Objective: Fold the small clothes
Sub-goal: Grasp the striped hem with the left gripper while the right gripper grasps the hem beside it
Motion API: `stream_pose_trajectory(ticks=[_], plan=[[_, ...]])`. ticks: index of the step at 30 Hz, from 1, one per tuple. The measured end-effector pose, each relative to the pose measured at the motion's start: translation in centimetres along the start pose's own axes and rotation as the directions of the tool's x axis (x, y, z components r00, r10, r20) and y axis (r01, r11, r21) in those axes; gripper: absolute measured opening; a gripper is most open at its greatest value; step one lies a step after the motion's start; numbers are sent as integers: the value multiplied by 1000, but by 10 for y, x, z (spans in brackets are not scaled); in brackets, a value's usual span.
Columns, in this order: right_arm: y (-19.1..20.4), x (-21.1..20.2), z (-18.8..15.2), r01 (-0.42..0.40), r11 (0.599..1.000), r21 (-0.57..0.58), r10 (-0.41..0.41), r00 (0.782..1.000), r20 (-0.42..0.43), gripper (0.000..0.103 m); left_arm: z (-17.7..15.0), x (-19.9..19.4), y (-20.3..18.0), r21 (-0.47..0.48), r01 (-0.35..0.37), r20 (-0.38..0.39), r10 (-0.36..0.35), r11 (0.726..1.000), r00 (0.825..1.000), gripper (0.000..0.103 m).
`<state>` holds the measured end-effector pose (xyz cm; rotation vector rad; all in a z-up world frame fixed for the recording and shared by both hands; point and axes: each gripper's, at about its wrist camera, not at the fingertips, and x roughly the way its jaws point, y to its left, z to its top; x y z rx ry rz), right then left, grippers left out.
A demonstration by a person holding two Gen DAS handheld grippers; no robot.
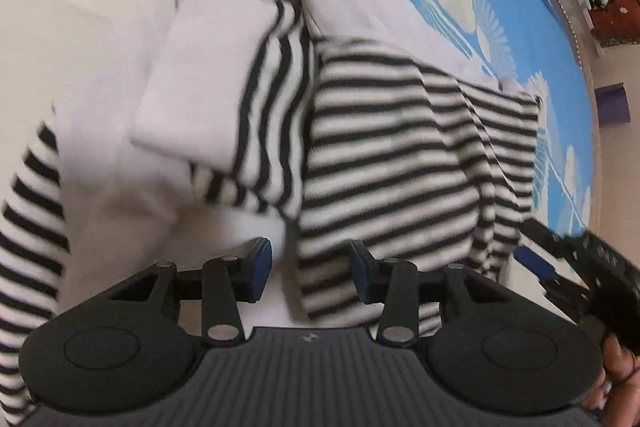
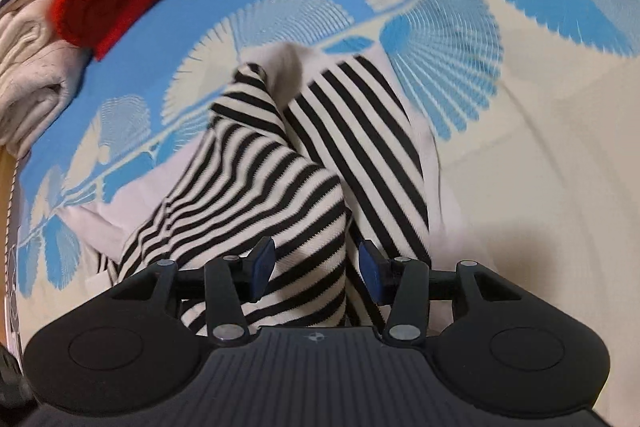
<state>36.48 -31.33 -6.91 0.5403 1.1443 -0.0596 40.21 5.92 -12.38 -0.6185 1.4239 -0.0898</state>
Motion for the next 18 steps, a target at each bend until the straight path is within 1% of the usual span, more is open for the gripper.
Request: stream_pose_trajectory(ticks=[3, 4, 5, 6, 7, 8, 9, 10, 11, 12, 13, 14, 15, 16, 17, 18], plan=[[-2, 7, 1, -22, 999, 35, 22, 1000, -3, 47, -8, 5, 1, -38, 49, -25, -50, 998, 998, 43], [-3, 9, 1, -37, 998, 41, 37, 999, 2, 37, -10, 6, -2, -45, 51, -21, -52, 998, 998, 33], [-4, 10, 1, -46, 998, 49, 46, 999, 4, 19, -10, 5, -3, -51, 61, -14, -62, 997, 998, 6], [-6, 12, 1, -50, 997, 62, 49, 999, 6, 10, -7, -1, -2, -49, 69, 13, -68, 996, 998, 2], [-8, 13, 1, -62, 995, 83, 61, 998, 15, 4, -5, -10, -2, -37, 82, 53, -80, 996, 995, 1], [-10, 11, 0, -82, 991, 103, 79, 996, 29, 3, 0, -24, -6, -1, 93, 119, -92, 996, 989, 1], [-12, 7, 1, -102, 987, 123, 97, 994, 49, 3, 4, -41, -12, 51, 90, 201, -99, 995, 975, 1], [-12, -1, 2, -128, 981, 143, 118, 990, 81, 3, 6, -61, -18, 108, 76, 294, -105, 991, 950, 1], [-11, -10, 3, -159, 976, 151, 143, 984, 110, 3, 9, -80, -23, 157, 65, 381, -121, 985, 917, 1], [-9, -23, 5, -203, 968, 145, 182, 972, 147, 3, 12, -101, -25, 197, 48, 466, -137, 979, 874, 1], [-6, -36, 6, -236, 963, 127, 211, 960, 181, 2, 14, -115, -25, 215, 34, 522, -144, 976, 840, 1], [-3, -48, 6, -263, 960, 101, 236, 947, 218, 2, 16, -124, -23, 216, 40, 554, -156, 976, 818, 1], [-1, -59, 5, -284, 956, 78, 258, 935, 244, 2, 18, -129, -18, 205, 59, 564, -168, 977, 808, 1], [-1, -66, 2, -308, 948, 77, 281, 927, 249, 2, 20, -130, -11, 185, 81, 551, -172, 979, 816, 1], [-3, -66, -1, -322, 942, 91, 294, 927, 234, 2, 22, -123, -5, 159, 92, 505, -161, 983, 848, 1], [-4, -63, -6, -313, 944, 104, 288, 936, 201, 2, 23, -113, 1, 143, 76, 448, -133, 987, 884, 1]])
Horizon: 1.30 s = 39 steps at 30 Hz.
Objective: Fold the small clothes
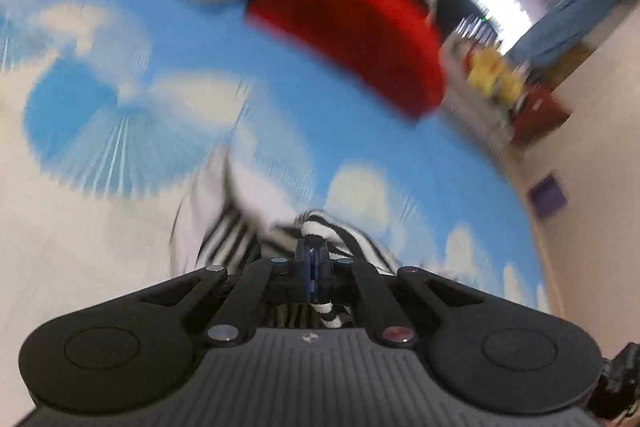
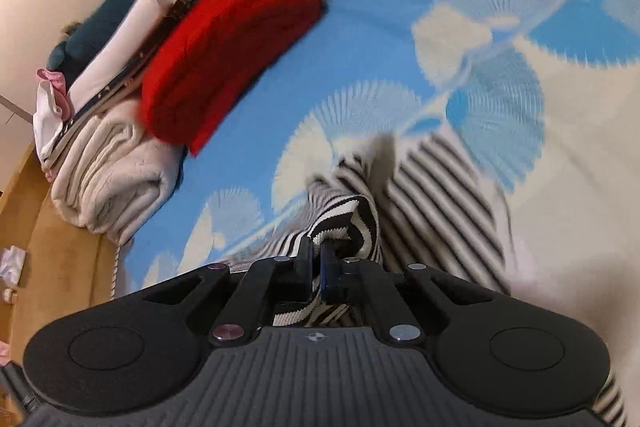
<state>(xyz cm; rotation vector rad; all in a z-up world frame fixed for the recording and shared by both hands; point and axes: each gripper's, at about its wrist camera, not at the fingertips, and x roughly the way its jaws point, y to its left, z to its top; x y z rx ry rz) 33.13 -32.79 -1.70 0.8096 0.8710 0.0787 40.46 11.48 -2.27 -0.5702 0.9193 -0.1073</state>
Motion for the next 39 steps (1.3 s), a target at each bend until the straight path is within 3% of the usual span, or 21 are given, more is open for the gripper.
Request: stream_pose_trajectory(ticks=[1, 3, 5, 6, 9, 10, 11, 12, 14, 16, 17, 18, 20, 22, 24, 26, 28, 30, 32, 36, 39], plan=[[-3, 6, -4, 37, 999, -6, -37, 999, -33, 2, -9, 17, 6, 7, -52, -121, 53, 999, 991, 2], [-13, 23, -16, 170, 985, -31, -172, 978, -119, 3, -28, 34, 24, 2, -126, -295, 121, 992, 948, 2], [-31, 43, -25, 263, 965, -12, -259, 938, -231, 7, -40, 44, 33, -35, -155, -351, 133, 987, 927, 5], [-37, 47, -26, 272, 962, 9, -261, 932, -251, 8, -40, 44, 31, -23, -158, -342, 141, 987, 929, 8], [-37, 43, -17, 251, 967, 30, -241, 951, -194, 9, -31, 32, 21, -13, -128, -248, 121, 992, 961, 49], [-33, 40, -14, 245, 969, 12, -240, 957, -160, 21, -31, 29, 19, -13, -123, -226, 117, 992, 967, 57], [-32, 39, -11, 245, 969, -7, -244, 960, -136, 38, -31, 30, 16, -5, -121, -215, 117, 993, 970, 57], [-30, 39, -8, 245, 969, -24, -246, 962, -118, 45, -30, 31, 16, 3, -121, -216, 119, 993, 969, 56], [-33, 44, -5, 244, 969, -36, -246, 963, -108, 46, -35, 38, 14, 6, -136, -223, 134, 991, 966, 50], [-39, 52, -5, 244, 970, -17, -245, 962, -122, 46, -41, 50, 16, 1, -135, -240, 131, 991, 962, 13], [-42, 56, -5, 244, 970, -10, -243, 961, -132, 46, -37, 50, 19, -6, -136, -234, 130, 991, 963, 7], [-43, 61, -4, 248, 969, -5, -246, 959, -141, 42, -30, 50, 21, -14, -145, -203, 139, 989, 969, 7], [-46, 66, -6, 228, 974, 2, -226, 963, -147, 4, -19, 39, 20, 1, -158, -113, 157, 987, 981, 6], [-37, 61, -6, 174, 985, 6, -172, 976, -132, 4, -11, 32, 16, 44, -185, -54, 187, 982, 981, 6], [-24, 54, -7, 113, 993, -26, -116, 984, -135, 4, -13, 38, 15, 99, -245, -77, 253, 964, 964, 7], [-18, 55, -12, 162, 982, -96, -176, 973, -150, 4, -21, 55, 24, 84, -259, -204, 271, 962, 941, 11], [-31, 64, -16, 266, 960, -90, -279, 942, -188, 5, -25, 60, 24, 99, -287, -239, 303, 953, 922, 16], [-40, 66, -16, 336, 939, -77, -345, 917, -199, 7, -23, 46, 6, 202, -298, -130, 327, 933, 936, 18], [-30, 56, -9, 376, 916, -138, -391, 914, -107, 11, -22, 31, -15, 301, -275, -21, 295, 913, 955, 25], [9, 31, -5, 291, 904, -314, -277, 957, 91, 18, -29, 31, -14, 279, -173, -89, 205, 945, 975, 25], [11, 43, -11, 102, 946, -307, -118, 992, -35, 27, -40, 57, 6, 266, -206, -218, 267, 942, 939, 25]])
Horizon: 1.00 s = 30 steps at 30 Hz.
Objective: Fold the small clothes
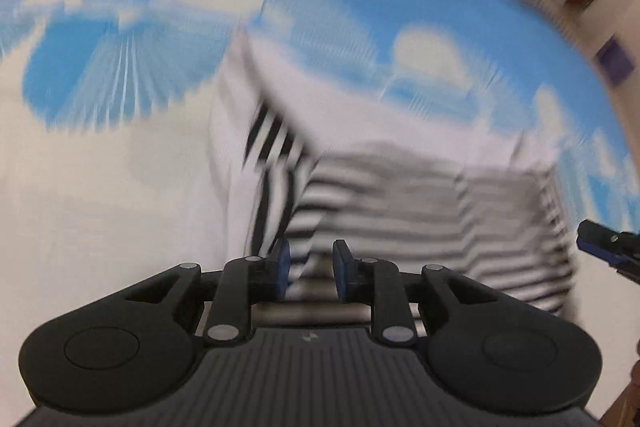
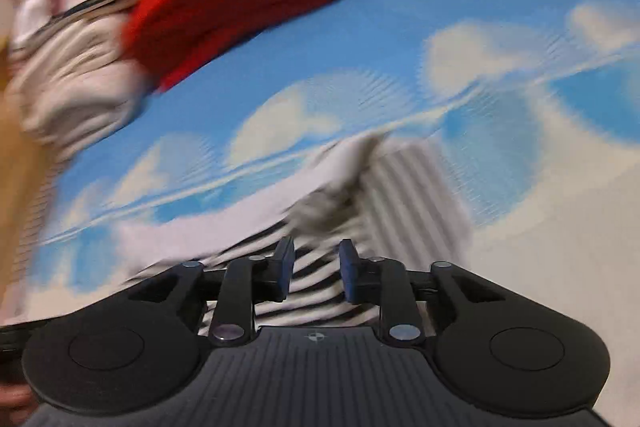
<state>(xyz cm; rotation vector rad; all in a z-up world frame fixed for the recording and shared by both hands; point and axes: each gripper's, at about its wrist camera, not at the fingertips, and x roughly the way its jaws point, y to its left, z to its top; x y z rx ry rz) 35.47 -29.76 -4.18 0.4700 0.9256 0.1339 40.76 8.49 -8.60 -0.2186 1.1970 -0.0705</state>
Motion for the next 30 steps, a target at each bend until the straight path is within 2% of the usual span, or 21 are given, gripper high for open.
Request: stream_pose_trajectory(ticks=[1, 2, 4, 5, 8, 10, 11, 13, 14, 15, 16, 18, 19, 22, 24, 26, 27, 29, 30], plan=[[-2, 11, -5, -20, 1000, 24, 21, 998, -57, 27, -4, 8, 3, 14, -25, -33, 26, 1000, 999, 25], [-5, 22, -10, 6, 999, 37, -3, 994, -107, 27, -6, 9, 5, 32, -43, -31, 44, 999, 999, 25], [-13, 44, -22, 148, 989, -4, -146, 967, -207, 26, -7, 0, 4, 71, -32, -14, 33, 997, 999, 25], [-16, 52, -26, 195, 980, -30, -197, 954, -228, 19, -7, -6, 3, 83, -23, 6, 22, 996, 1000, 25], [-11, 42, -26, 186, 982, -18, -186, 965, -184, 20, -11, -15, 0, 101, 22, 59, -28, 995, 998, 25], [-3, 31, -26, 163, 986, -47, -167, 977, -130, 23, -20, -3, -1, 120, 28, 9, -29, 992, 1000, 28], [-4, 33, -25, 170, 983, -63, -177, 976, -127, 24, -26, 5, -1, 159, 12, -9, -10, 987, 1000, 29], [-10, 38, -33, 219, 972, -83, -230, 957, -175, 24, -31, -3, -8, 230, -73, 50, 63, 970, 997, 28], [-17, 39, -38, 253, 964, -77, -264, 944, -198, 24, -32, -13, -11, 229, -95, 66, 82, 969, 994, 28], [-20, 35, -42, 275, 960, -47, -279, 940, -198, 24, -33, -28, -10, 212, -78, 96, 58, 974, 994, 29], [-22, 23, -44, 277, 961, 2, -272, 945, -179, 24, -35, -47, -11, 195, -35, 134, 9, 980, 991, 29], [-14, -6, -46, 240, 970, 34, -235, 965, -119, 24, -40, -76, -16, 212, 1, 173, -38, 977, 984, 30], [-6, -25, -46, 218, 976, 8, -217, 973, -72, 24, -45, -93, -20, 238, -4, 203, -46, 971, 978, 30], [18, -78, -53, 190, 977, -92, -186, 981, 51, 25, -63, -136, -28, 269, -39, 284, -40, 962, 958, 30], [25, -114, -58, 164, 981, -100, -151, 980, 129, 26, -89, -167, -27, 265, -15, 322, -74, 964, 944, 33], [27, -148, -69, 137, 985, -106, -114, 973, 199, 34, -122, -190, -24, 272, 19, 339, -114, 962, 934, 50], [26, -164, -79, 138, 984, -114, -109, 967, 229, 35, -139, -195, -21, 284, 32, 343, -132, 958, 930, 53], [24, -183, -98, 159, 978, -135, -121, 960, 253, 42, -170, -197, -13, 311, 26, 337, -136, 950, 931, 53], [21, -189, -111, 179, 973, -148, -138, 958, 250, 43, -185, -195, -6, 309, 5, 326, -111, 951, 939, 53]])
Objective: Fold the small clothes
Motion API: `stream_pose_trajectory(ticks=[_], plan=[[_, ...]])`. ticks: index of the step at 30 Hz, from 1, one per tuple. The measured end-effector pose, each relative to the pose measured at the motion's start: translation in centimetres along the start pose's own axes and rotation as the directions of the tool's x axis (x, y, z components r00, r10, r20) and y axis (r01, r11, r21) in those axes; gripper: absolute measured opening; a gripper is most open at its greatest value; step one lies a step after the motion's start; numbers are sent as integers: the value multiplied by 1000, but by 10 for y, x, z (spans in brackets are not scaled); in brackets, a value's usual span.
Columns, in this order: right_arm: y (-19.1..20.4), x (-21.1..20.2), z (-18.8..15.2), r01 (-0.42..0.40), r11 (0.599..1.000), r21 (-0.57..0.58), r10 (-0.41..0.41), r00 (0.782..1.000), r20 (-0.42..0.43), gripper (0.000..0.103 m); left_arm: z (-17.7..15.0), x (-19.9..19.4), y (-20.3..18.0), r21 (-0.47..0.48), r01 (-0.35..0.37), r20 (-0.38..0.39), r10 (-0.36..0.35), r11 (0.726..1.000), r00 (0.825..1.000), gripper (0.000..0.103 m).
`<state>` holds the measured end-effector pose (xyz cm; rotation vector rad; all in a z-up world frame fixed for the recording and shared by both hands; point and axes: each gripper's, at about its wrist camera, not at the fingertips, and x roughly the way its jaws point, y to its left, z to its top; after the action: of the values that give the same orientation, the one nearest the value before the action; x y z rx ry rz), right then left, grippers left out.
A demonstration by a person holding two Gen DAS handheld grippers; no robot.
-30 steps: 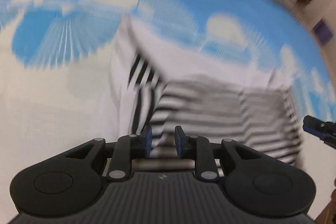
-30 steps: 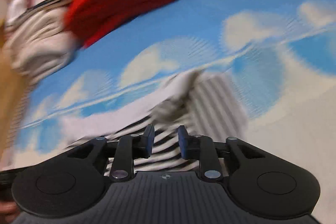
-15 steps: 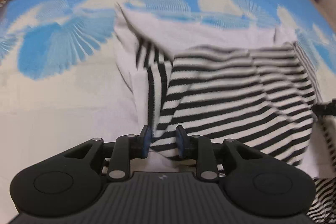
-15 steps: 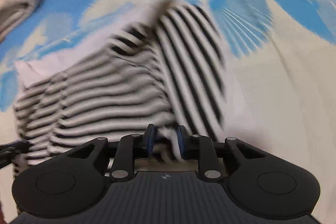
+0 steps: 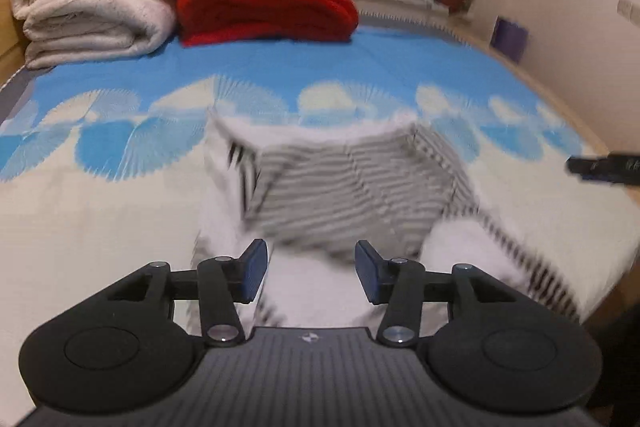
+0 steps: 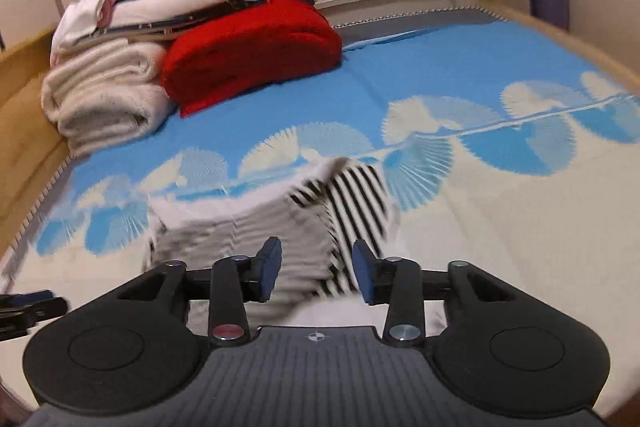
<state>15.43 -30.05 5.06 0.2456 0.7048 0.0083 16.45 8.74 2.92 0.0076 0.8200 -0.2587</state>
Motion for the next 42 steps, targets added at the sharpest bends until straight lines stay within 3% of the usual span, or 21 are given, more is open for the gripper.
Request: stream_pose_trajectory(ticks=[3, 6, 7, 11, 16, 20, 25, 29, 34, 37, 39, 40, 42], plan=[[-10, -10, -32, 23, 1000, -11, -23, 999, -45, 44, -32, 1, 19, -114, -29, -68, 21, 993, 997, 53], [-29, -10, -66, 72, 996, 47, -67, 993, -100, 44, -57, 12, 40, -276, -13, -132, -25, 961, 991, 57], [-35, -8, -76, 90, 994, 63, -81, 989, -121, 44, -67, 19, 45, -309, -13, -168, -42, 951, 985, 62], [-61, 13, -104, 164, 973, 165, -121, 962, -246, 44, -92, 46, 55, -361, -126, -343, -5, 924, 939, 63], [-75, 30, -120, 198, 959, 200, -121, 932, -342, 50, -96, 56, 57, -421, -109, -347, -49, 901, 936, 69], [-80, 39, -135, 234, 951, 202, -133, 900, -415, 51, -105, 63, 52, -426, -160, -395, -24, 890, 918, 69], [-88, 39, -147, 282, 935, 214, -164, 880, -445, 51, -108, 64, 50, -417, -214, -397, 34, 883, 917, 69], [-88, 44, -149, 285, 933, 222, -159, 876, -456, 51, -110, 60, 49, -395, -279, -403, 107, 875, 909, 69], [-78, 50, -148, 287, 941, 177, -179, 871, -458, 51, -110, 63, 44, -382, -256, -402, 90, 888, 911, 69], [-75, 51, -147, 291, 942, 167, -188, 870, -457, 53, -109, 65, 44, -393, -265, -392, 100, 881, 915, 68], [-75, 53, -147, 291, 943, 159, -193, 872, -450, 52, -109, 65, 41, -374, -279, -387, 124, 884, 914, 65], [-74, 53, -147, 293, 943, 156, -197, 872, -447, 52, -109, 65, 38, -356, -284, -383, 138, 890, 913, 54], [-74, 53, -147, 300, 942, 149, -208, 873, -440, 49, -108, 63, 37, -346, -267, -369, 131, 900, 920, 22]])
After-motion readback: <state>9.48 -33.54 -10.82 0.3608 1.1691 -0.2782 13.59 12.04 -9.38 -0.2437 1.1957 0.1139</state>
